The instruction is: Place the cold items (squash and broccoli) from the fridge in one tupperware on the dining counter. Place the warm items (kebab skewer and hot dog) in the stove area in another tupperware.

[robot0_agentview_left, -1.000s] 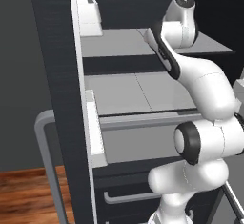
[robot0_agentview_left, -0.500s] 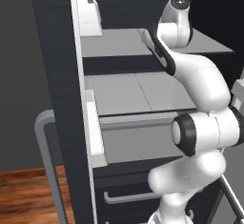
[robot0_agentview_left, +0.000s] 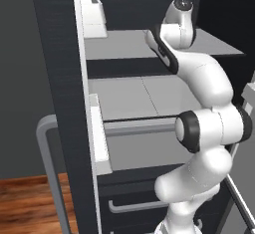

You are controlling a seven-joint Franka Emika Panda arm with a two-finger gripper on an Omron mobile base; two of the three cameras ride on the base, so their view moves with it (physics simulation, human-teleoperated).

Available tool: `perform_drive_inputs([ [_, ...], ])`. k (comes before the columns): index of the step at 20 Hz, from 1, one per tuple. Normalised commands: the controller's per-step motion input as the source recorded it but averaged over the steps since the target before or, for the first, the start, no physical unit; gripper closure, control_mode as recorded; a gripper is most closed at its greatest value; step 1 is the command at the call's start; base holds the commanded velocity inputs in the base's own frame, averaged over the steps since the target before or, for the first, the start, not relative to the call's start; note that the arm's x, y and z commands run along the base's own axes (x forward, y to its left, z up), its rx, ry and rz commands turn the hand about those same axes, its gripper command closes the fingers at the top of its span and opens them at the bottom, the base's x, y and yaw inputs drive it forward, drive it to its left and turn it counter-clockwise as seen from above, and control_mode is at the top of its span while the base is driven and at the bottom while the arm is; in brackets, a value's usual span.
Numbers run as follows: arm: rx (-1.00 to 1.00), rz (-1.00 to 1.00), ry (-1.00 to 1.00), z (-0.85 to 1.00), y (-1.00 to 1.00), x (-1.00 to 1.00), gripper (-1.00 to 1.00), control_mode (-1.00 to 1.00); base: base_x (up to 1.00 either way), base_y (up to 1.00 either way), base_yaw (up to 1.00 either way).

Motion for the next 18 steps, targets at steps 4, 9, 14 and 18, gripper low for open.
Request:
perform_drive_inputs([
  [4,0.00,0.00,0.00,-0.10,0.00,0.15,1.00,-1.00,0.00,0.00,0.00],
  [9,0.00,0.00,0.00,-0.19,0.00,-0.13,1.00,-1.00,0.00,0.00,0.00],
  [14,0.00,0.00,-0.03,-0.13,-0.01,-0.30,1.00,-1.00,0.00,0.00,0.00],
  [18,0.02,0.00,-0.21,0.00,-0.02,-0.64,1.00,-1.00,0.00,0.00,0.00],
])
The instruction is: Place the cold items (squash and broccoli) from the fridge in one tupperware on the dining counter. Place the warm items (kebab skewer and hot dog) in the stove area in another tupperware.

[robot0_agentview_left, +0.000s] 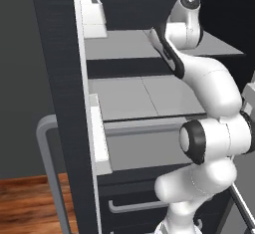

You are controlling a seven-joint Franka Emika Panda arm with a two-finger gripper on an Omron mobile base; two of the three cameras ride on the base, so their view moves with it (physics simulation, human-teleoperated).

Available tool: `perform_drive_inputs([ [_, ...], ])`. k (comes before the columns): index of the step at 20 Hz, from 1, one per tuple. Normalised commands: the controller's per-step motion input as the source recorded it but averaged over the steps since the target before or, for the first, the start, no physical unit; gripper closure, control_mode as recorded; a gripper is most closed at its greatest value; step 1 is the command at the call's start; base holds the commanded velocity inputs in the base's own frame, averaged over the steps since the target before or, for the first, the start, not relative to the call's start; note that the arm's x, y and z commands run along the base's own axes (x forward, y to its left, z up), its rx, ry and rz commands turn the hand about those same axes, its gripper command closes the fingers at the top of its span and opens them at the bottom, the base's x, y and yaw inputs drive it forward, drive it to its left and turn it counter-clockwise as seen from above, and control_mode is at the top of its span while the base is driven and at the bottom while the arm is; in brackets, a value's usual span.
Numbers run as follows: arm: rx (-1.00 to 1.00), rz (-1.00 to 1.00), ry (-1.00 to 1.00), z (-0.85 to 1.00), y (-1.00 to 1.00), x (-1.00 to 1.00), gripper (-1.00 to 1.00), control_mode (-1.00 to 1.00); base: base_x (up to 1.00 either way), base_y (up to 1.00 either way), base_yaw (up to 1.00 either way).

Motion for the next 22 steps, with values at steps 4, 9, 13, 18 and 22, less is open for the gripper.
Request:
perform_drive_inputs([
  [4,0.13,-0.04,-0.22,0.09,-0.14,-0.93,1.00,-1.00,0.00,0.00,0.00],
  [9,0.13,-0.06,-0.04,0.12,-0.19,-1.00,1.00,-1.00,0.00,0.00,0.00],
  [13,0.04,-0.05,0.02,0.31,-0.07,-0.98,1.00,-1.00,0.00,0.00,0.00],
  [18,-0.05,-0.07,0.11,0.07,0.00,-0.83,1.00,-1.00,0.00,0.00,0.00],
  [22,-0.05,-0.01,0.13,0.00,0.00,-0.82,1.00,-1.00,0.00,0.00,0.00],
])
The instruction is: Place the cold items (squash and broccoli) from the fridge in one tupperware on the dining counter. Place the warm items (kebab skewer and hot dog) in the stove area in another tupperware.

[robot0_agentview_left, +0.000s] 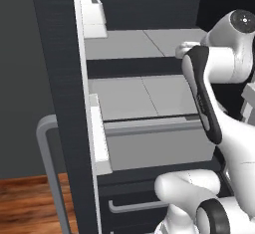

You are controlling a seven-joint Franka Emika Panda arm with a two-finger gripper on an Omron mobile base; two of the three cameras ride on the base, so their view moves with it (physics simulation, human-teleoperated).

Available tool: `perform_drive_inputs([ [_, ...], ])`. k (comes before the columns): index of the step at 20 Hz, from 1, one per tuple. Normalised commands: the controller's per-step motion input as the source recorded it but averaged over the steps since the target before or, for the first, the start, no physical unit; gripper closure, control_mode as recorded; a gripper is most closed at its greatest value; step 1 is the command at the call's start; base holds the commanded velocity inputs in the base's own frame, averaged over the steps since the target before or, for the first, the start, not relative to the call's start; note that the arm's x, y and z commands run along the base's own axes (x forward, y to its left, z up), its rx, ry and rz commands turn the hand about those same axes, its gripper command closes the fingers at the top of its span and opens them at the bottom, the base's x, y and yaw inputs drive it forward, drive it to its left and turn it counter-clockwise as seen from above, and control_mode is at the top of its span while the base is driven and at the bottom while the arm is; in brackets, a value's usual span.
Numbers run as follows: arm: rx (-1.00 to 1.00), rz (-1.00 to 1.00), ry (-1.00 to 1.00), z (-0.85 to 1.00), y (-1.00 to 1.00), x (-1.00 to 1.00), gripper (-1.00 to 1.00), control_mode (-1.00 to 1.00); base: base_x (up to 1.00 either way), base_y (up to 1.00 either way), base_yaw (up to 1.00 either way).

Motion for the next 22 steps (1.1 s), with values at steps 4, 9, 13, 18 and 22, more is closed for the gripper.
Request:
perform_drive_inputs([
  [4,0.00,0.00,0.13,0.00,0.00,-0.87,1.00,-1.00,0.00,0.00,0.00],
  [9,-0.01,0.00,0.13,0.00,0.00,-0.83,1.00,-1.00,0.00,0.00,0.00],
  [13,-0.03,0.00,0.07,-0.12,0.00,-0.67,1.00,-1.00,0.00,0.00,0.00],
  [18,0.00,0.00,0.01,-0.32,0.05,-0.57,1.00,-1.00,0.00,0.00,0.00],
  [22,0.00,0.00,0.08,-0.11,0.18,-0.22,1.00,-1.00,0.00,0.00,0.00],
])
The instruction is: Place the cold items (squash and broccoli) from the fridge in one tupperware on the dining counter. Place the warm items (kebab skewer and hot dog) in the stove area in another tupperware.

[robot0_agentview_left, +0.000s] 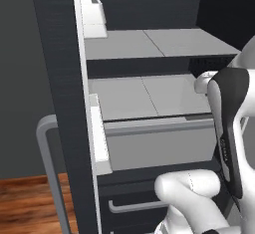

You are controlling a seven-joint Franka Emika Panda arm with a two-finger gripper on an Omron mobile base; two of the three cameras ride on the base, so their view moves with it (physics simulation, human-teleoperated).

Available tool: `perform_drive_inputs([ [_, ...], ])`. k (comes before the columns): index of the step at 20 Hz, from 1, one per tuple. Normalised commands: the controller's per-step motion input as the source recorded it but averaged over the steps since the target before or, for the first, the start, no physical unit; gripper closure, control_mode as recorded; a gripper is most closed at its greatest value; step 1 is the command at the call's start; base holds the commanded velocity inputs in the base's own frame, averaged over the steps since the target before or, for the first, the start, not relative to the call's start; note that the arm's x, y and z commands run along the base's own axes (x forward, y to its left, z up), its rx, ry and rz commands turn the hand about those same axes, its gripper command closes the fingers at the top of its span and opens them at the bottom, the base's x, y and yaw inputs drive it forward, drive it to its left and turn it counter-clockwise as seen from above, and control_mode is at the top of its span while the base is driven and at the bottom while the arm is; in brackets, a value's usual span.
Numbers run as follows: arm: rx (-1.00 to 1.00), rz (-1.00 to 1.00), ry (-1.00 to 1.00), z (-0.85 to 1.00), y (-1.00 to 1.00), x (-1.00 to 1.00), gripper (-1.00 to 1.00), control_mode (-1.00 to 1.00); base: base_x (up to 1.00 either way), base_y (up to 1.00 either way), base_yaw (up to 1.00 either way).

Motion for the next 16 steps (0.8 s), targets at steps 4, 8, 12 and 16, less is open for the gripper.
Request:
perform_drive_inputs([
  [4,0.00,0.00,0.04,-0.20,0.09,-0.41,1.00,-1.00,0.00,0.00,0.00],
  [8,0.00,0.00,0.02,-0.08,0.00,-0.32,1.00,1.00,-0.44,0.03,0.00],
  [12,0.00,0.00,0.00,0.00,0.00,0.00,1.00,1.00,-1.00,0.07,0.02],
  [16,0.00,0.00,0.00,0.00,0.00,0.00,1.00,1.00,-1.00,0.17,0.06],
])
